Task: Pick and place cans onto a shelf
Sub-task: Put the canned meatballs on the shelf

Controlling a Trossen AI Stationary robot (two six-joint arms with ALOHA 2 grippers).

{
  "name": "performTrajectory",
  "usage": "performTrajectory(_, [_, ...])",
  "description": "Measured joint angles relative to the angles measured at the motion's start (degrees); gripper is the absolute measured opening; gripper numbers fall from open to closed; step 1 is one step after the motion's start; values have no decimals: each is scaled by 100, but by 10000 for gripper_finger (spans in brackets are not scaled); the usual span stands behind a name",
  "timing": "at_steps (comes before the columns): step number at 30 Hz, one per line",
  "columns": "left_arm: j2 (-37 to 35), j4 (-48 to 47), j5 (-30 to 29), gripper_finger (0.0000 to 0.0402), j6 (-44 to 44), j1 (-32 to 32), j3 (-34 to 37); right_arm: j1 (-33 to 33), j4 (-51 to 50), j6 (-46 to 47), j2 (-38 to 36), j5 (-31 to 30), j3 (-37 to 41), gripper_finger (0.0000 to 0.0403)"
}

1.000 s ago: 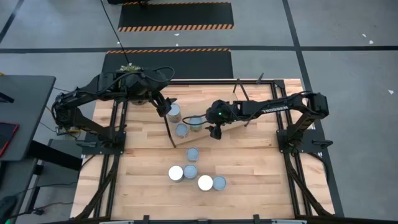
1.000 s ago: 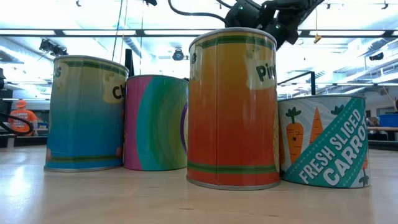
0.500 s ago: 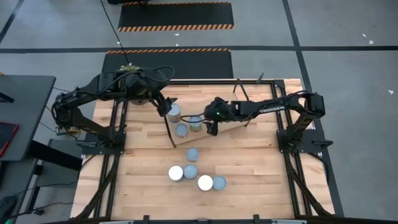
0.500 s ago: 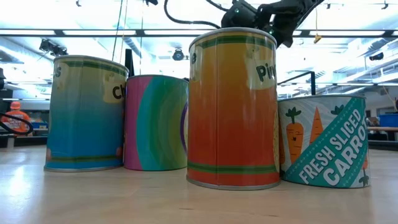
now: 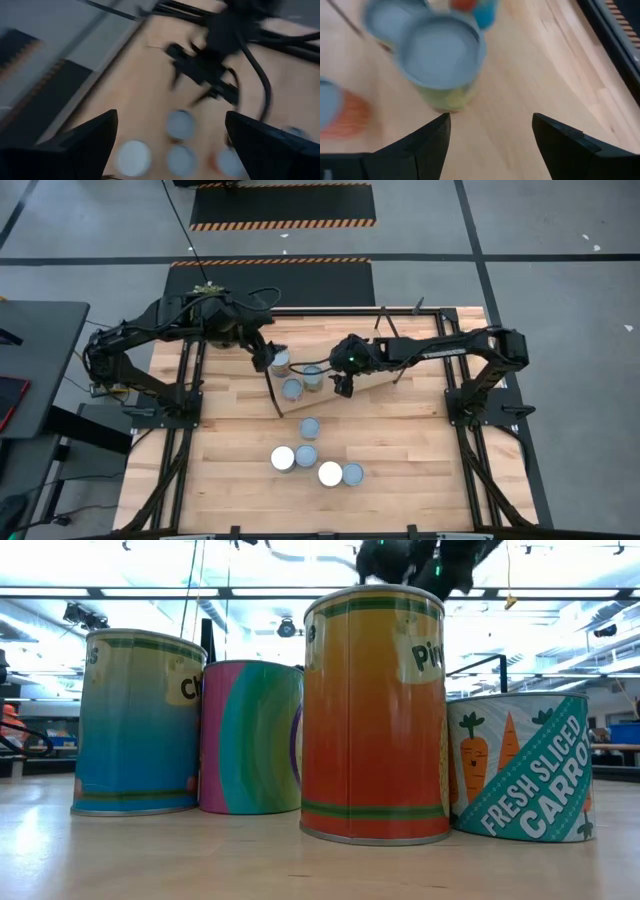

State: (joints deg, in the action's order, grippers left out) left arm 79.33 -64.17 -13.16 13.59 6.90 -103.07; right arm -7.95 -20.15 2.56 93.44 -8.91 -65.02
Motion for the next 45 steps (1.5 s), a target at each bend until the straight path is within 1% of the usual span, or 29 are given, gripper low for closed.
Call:
performTrajectory(2, [-81, 6, 441, 375, 138, -56, -5, 112, -333, -35, -96, 133, -250, 286])
performTrajectory(4, [-199, -2, 735, 375, 236, -144, -10, 269, -503, -115, -107, 193, -488, 286])
performTrajectory(8, [-318, -83, 829, 375, 324, -527, -2, 635, -530, -235, -120, 210, -869, 286])
performTrajectory(10, [-355, -114, 787, 375, 346, -835, -2, 855, -504, -110, -86, 185, -924, 286])
performTrajectory(13, [-405, -120, 514, 375, 356, -1460, 35, 1178, -455, 292, -62, 49, -912, 286])
performTrajectory(18, [-498, 40, -3, 375, 608, -2465, 426, 1621, -330, 1399, 36, -111, -892, 288])
performTrajectory(22, [-620, 131, -457, 375, 1027, -3039, 738, 1982, -298, 1859, 37, -312, -893, 296])
performTrajectory(27, [-764, 388, -983, 375, 1446, -3550, 976, 2210, -119, 2235, 38, -360, -898, 300])
performTrajectory(32, [-893, 420, -1689, 375, 1740, -3907, 977, 2230, 20, 2319, 84, -366, -966, 300])
performTrajectory(35, [-1004, 472, -1976, 375, 1932, -4008, 977, 2224, -90, 1908, 405, -367, -1466, 300])
performTrajectory(37, [-1048, 468, -2077, 375, 2067, -4039, 977, 2244, -149, 1518, 751, -373, -1913, 300])
performTrajectory(39, [-1085, 469, -2129, 375, 2202, -4057, 977, 2245, -420, 1205, 1124, -347, -2342, 300])
performTrajectory(41, [-1100, 470, -2192, 375, 2329, -4054, 977, 2205, -701, 1105, 1425, -279, -2665, 302])
performTrajectory(43, [-1097, 467, -2260, 375, 2380, -4054, 977, 2134, -1011, 1047, 1640, -198, -2882, 307])
performTrajectory(45, [-1095, 464, -2271, 375, 2454, -4054, 977, 2065, -1252, 838, 1796, 61, -2954, 316])
